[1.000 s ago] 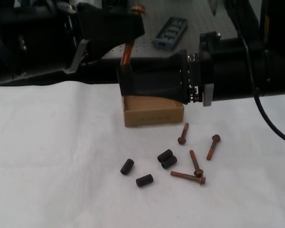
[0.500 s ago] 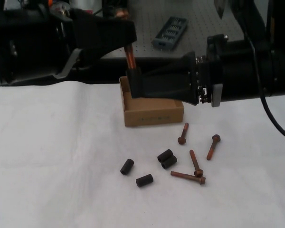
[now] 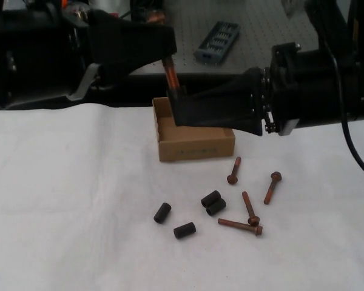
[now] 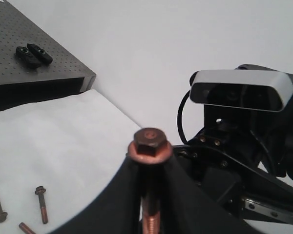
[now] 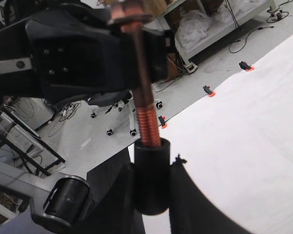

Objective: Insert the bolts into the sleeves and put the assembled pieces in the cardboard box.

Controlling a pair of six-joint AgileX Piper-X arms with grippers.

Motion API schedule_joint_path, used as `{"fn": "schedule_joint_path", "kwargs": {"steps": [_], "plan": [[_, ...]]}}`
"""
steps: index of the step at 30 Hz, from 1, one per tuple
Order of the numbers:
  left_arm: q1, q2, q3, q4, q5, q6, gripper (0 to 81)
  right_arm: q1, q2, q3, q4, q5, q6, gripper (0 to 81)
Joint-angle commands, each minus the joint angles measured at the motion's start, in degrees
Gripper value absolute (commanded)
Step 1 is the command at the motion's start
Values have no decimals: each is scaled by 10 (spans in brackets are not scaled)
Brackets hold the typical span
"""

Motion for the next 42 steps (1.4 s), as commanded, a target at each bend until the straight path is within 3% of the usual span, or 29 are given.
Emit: {"fn": "schedule_joint_path", "kwargs": {"steps": [1, 10, 29, 32, 36, 37, 39, 42], "plan": [[6, -1, 1, 32, -17, 9, 6, -6, -17, -8, -20, -44, -34, 29], [6, -1, 1, 53, -22, 4, 6, -6, -17, -8, -20, -55, -83, 29], [6, -1, 1, 137, 0, 33, 13, -6, -17, -8, -20, -55, -83, 29], [6, -1, 1, 125, 22, 33, 154, -6, -17, -8, -20, -55, -83, 29], [6, -1, 1, 107, 31, 22, 516, -6, -17, -8, -20, -55, -82, 29], [6, -1, 1, 107, 31, 14, 571, -6, -17, -8, -20, -55, -82, 29], [6, -1, 1, 108, 31, -11, 620, -6, -17, -8, -20, -55, -82, 29], [6, -1, 1, 102, 31, -17, 612, -6, -17, -8, -20, -55, -79, 29]]}}
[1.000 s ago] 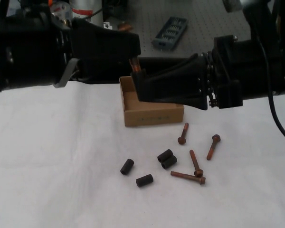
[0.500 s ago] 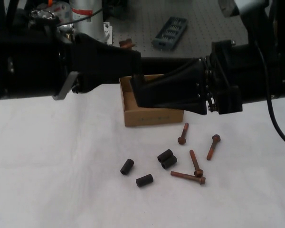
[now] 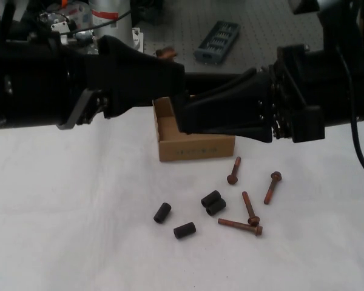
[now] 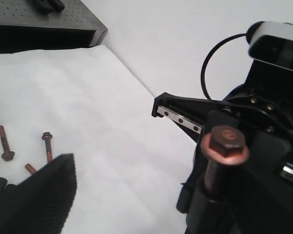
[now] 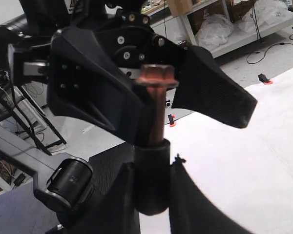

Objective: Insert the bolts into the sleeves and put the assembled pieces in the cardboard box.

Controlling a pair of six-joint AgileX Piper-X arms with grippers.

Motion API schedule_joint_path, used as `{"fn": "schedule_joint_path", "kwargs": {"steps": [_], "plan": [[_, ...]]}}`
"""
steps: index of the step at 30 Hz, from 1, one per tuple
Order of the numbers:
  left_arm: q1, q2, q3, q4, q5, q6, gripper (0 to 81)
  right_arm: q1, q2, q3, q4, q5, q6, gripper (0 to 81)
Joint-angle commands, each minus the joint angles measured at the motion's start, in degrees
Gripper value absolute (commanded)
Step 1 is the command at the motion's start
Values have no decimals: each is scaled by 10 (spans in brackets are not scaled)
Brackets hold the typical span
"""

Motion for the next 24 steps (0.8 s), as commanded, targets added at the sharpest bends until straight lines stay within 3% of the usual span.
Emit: {"fn": "schedule_joint_path", "kwargs": {"steps": [1, 11, 24], "plan": [[-1, 2, 2, -1, 4, -17, 608, -3, -12, -11, -22, -11, -5, 29], [-1, 2, 2, -50, 23, -48, 608, -3, -12, -11, 4, -8, -5, 29], [2, 2, 2, -64, 45, -43, 608, -3, -12, -11, 42, 62, -5, 29]]}}
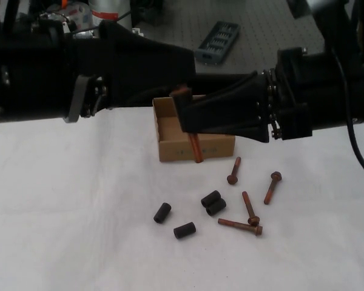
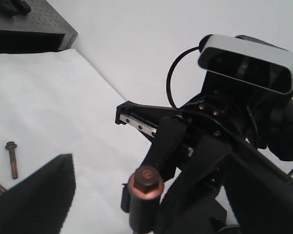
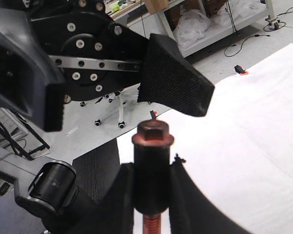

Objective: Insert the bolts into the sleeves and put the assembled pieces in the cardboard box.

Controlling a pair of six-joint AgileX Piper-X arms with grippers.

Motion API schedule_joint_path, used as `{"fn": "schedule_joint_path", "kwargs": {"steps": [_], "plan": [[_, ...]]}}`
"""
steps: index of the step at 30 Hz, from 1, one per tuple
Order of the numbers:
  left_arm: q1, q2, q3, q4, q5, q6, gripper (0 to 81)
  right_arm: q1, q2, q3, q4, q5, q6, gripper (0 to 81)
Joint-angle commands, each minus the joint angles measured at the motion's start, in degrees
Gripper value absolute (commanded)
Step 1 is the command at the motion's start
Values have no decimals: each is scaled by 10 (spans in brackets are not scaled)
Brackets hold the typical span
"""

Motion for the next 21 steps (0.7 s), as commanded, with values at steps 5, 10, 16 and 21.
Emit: {"fn": "schedule_joint_path", "kwargs": {"steps": [5, 10, 16, 21], "plan": [[11, 1, -2, -4, -7, 29, 608, -7, -3, -8, 2, 81, -5, 29], [26, -23, -2, 93, -59, 77, 608, -21, 45, -25, 2, 128, 3, 29], [37, -97, -2, 263, -179, 168, 608, -56, 173, -108, 2, 161, 22, 29], [38, -170, -2, 366, -228, 168, 608, -86, 319, -229, 30, 199, 22, 29]]}}
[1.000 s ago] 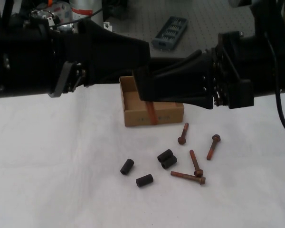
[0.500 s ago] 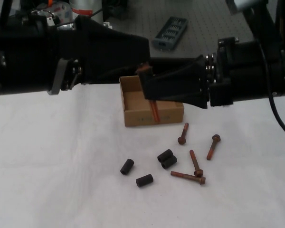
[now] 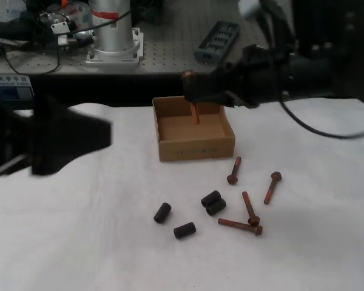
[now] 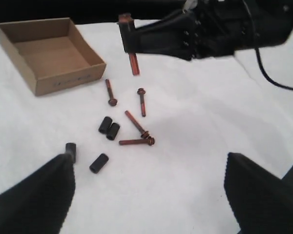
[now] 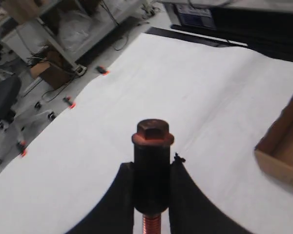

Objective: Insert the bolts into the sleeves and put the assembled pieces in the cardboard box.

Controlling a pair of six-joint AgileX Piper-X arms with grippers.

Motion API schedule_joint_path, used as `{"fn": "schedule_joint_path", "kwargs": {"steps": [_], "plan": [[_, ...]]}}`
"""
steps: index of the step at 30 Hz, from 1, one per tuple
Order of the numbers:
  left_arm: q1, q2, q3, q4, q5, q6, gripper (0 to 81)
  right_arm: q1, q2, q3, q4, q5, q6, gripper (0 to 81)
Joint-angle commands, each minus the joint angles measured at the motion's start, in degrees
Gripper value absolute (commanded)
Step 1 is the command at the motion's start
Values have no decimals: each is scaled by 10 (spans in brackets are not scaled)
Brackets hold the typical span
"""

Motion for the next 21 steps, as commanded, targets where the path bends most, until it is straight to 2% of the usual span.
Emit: {"fn": "schedule_joint_path", "kwargs": {"steps": [1, 7, 12, 18, 21], "plan": [[2, -42, -2, 51, -32, 9, 608, -26, 116, -106, 29, 31, 3, 29], [2, -116, -2, 87, -82, 9, 608, -51, 292, -309, 104, 55, 17, 29], [2, -139, -2, 88, -105, 9, 608, -53, 392, -444, 152, 80, 17, 29], [2, -139, -2, 88, -122, 8, 606, -51, 449, -496, 178, 110, 15, 29], [2, -139, -2, 88, -125, 8, 552, -51, 450, -495, 202, 112, 9, 14]]}}
